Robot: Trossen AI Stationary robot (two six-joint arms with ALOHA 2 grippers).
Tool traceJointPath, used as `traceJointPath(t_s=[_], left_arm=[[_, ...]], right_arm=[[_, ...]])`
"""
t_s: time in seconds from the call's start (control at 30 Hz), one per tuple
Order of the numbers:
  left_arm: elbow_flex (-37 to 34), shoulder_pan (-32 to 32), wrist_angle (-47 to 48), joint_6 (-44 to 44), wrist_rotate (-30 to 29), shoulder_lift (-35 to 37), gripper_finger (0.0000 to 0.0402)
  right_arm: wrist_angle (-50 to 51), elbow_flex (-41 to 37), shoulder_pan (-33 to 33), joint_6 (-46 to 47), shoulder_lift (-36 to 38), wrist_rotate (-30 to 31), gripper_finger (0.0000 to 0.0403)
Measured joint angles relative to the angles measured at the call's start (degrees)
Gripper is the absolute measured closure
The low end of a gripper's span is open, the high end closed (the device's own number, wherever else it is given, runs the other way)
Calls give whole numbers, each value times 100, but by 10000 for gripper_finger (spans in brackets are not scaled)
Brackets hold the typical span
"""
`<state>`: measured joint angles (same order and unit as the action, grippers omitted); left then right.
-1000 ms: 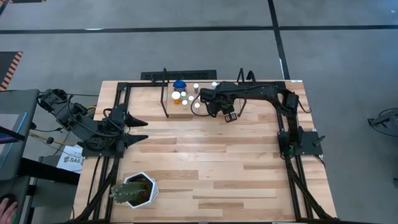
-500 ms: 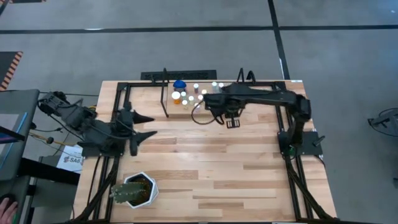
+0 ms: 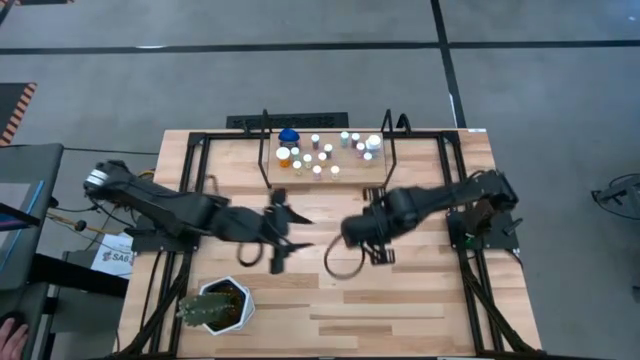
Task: Pick and place medicine bottles onto shelf by color
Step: Put the orange pill bottle on the shelf
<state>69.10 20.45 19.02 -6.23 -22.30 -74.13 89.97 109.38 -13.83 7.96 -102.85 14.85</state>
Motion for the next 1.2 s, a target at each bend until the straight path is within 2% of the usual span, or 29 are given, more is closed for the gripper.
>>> traceJointPath(t_s=[0.1,0.37,0.57,0.63,0.77,0.9,1.2], left_arm=[[2,-111,-629,244,237,-568,175],[4,-173,-2411,544,223,-1912,175],[2,-215,-3354,577,-49,-2461,175],[3,-220,-3570,576,29,-2544,175],[6,-220,-3638,368,495,-2582,175],[4,-219,-3605,231,698,-2609,175],[4,-219,-3530,42,654,-2638,175]], right_arm=[[-7,-5,-392,296,-58,2,257],[-53,-4,-991,1269,-109,7,261],[-263,-4,-1176,1603,-113,36,257],[-320,-4,-1234,1603,-113,129,258],[-417,-4,-1293,1572,-113,287,260],[-526,-4,-1291,1438,-113,356,259],[-663,-4,-1320,1214,-113,487,263]])
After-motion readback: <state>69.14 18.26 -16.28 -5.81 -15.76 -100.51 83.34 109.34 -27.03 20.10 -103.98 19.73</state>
